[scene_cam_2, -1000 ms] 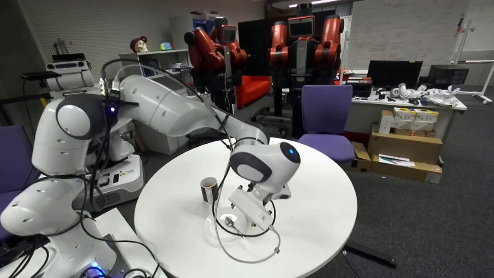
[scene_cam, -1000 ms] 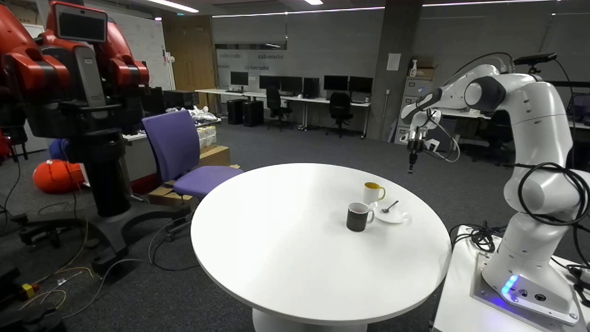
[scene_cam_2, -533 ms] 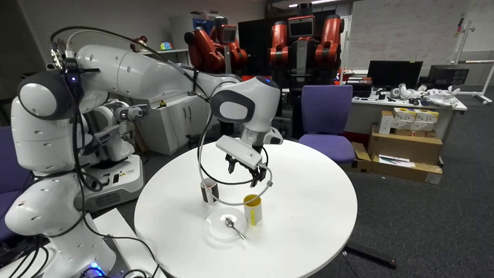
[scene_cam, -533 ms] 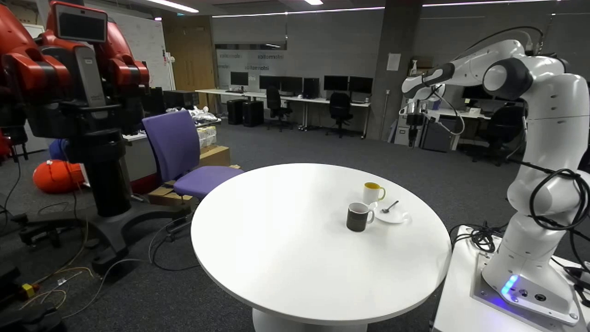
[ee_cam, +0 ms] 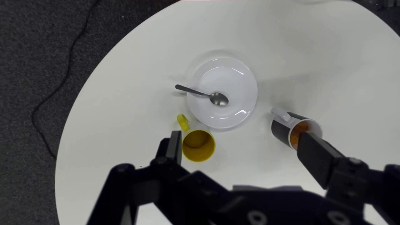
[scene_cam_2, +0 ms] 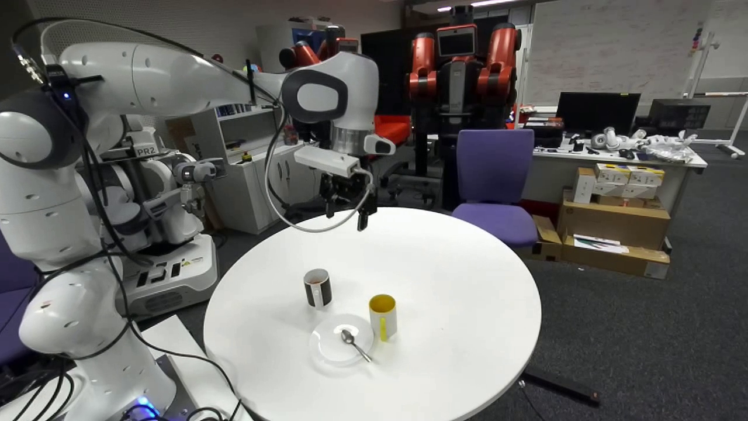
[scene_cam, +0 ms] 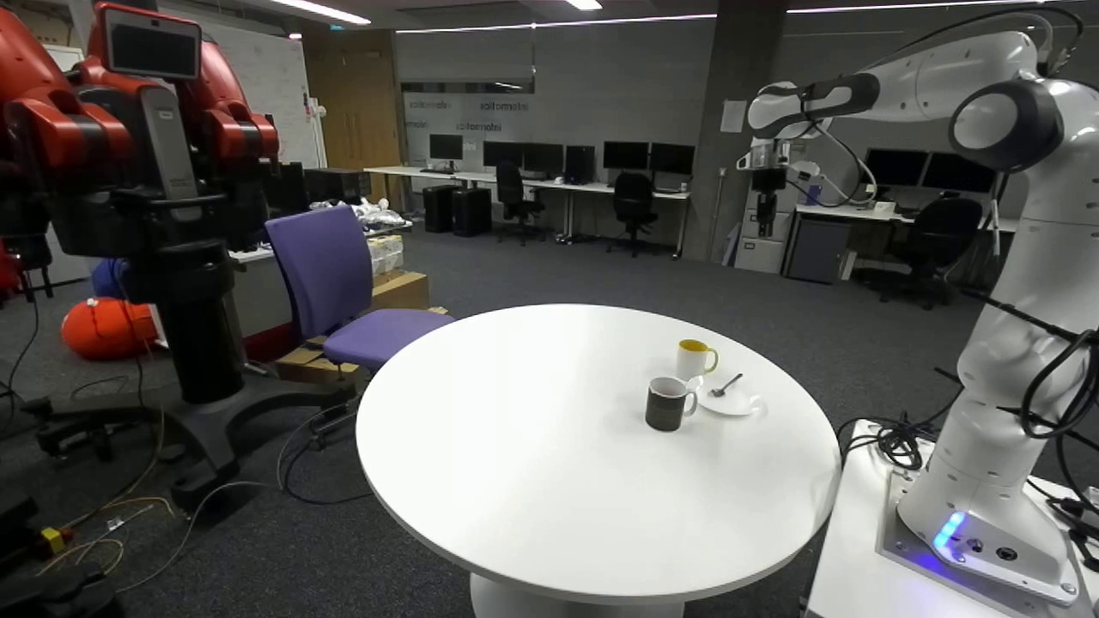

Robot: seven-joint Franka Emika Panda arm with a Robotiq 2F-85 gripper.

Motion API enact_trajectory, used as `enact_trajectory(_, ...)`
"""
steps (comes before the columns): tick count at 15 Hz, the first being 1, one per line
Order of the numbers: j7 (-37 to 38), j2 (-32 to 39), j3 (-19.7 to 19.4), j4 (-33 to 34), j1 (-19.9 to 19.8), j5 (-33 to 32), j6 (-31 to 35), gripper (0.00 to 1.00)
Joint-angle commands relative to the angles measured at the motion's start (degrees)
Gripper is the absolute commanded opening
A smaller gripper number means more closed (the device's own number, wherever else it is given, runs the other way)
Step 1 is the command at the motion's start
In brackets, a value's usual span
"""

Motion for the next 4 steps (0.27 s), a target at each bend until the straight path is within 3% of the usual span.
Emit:
enact_trajectory(1, 4.3, -4.4, 0.3, -1.8, 3.8, -4.1, -1.5, 1.0)
enact_trajectory(4, 3.2, -2.6, -0.3, 0.1, 4.8, -2.8, -0.7, 1.0)
